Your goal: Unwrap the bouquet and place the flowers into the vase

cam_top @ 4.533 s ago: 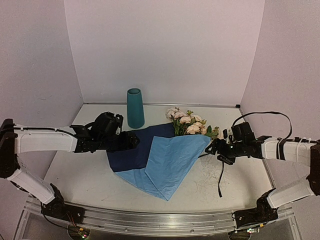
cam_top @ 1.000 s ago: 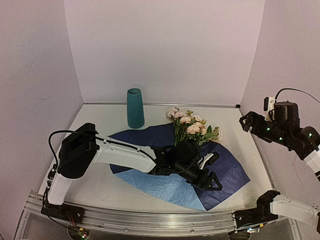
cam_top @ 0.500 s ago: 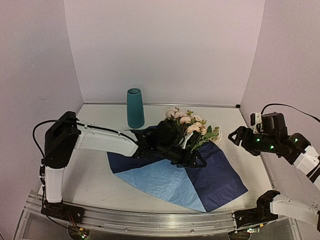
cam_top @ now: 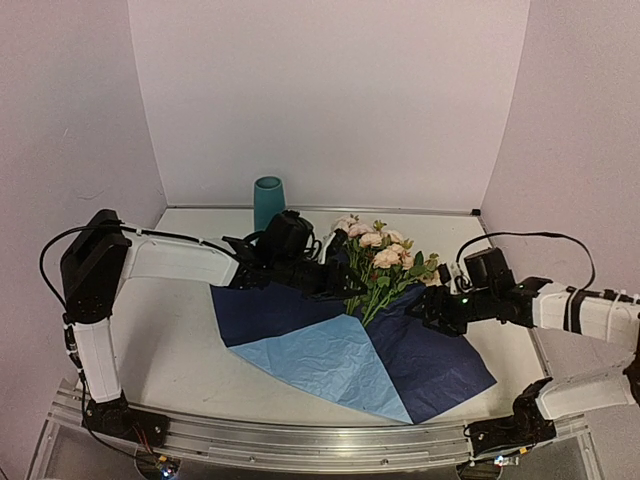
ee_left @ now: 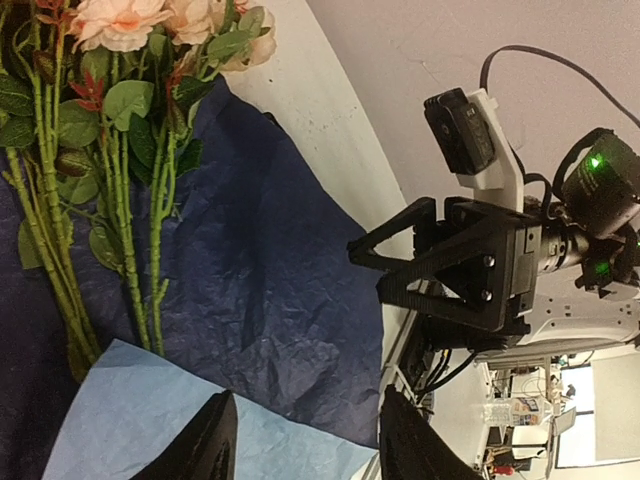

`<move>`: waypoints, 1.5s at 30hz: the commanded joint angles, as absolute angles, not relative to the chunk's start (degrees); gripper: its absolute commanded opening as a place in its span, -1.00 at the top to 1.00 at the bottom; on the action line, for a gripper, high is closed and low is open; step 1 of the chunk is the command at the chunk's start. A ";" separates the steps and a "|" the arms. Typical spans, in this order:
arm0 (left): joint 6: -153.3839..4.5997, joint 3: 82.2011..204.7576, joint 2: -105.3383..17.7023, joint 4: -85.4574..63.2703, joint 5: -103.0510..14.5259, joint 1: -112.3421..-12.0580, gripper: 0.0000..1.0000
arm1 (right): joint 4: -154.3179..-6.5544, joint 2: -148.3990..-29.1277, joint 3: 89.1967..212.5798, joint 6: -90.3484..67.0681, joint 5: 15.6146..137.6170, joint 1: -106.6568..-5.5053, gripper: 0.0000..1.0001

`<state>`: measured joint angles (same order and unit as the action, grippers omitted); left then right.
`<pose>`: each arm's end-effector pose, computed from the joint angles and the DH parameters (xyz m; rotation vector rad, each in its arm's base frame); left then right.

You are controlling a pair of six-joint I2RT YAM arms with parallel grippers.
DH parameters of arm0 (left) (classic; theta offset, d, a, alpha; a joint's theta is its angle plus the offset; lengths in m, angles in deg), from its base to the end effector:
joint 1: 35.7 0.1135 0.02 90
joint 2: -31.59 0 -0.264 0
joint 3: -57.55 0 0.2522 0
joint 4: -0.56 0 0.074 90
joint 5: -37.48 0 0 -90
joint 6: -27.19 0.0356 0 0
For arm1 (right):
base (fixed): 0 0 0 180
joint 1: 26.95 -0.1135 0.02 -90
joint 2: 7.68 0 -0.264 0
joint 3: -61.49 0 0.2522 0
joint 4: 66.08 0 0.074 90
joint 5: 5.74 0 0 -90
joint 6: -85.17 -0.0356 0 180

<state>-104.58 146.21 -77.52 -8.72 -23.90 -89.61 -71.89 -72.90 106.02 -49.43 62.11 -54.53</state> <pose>0.2419 -0.3609 0.2226 0.6030 2.3329 -1.4338 0.2074 0.1235 0.2164 0.0618 2.2074 1.1459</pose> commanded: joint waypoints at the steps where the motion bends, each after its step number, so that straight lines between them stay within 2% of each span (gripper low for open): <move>1: -103.63 145.00 -74.09 -9.87 -24.20 -87.43 0.03 | -65.78 -80.54 108.76 -49.50 61.18 -60.06 -0.33; 7: -103.19 143.59 -71.83 -10.68 -24.09 -85.17 0.04 | -63.00 -91.60 111.95 -48.80 60.86 -64.83 -0.26; 12: -103.23 142.03 -69.17 -10.87 -23.41 -82.87 0.04 | -59.10 -95.50 113.72 -49.58 56.16 -67.81 -0.25; 24: -102.22 141.84 -65.22 -12.82 -23.52 -79.48 0.04 | -48.76 -93.62 114.33 -51.08 38.64 -76.22 -0.25; 36: -101.75 142.75 -65.99 -16.20 -22.26 -79.12 0.04 | -48.31 -91.10 118.10 -47.99 36.71 -87.10 -0.35; 45: -104.61 131.53 -61.09 -17.50 -20.26 -79.75 0.05 | -55.37 -84.21 114.19 -44.08 40.95 -89.01 -0.36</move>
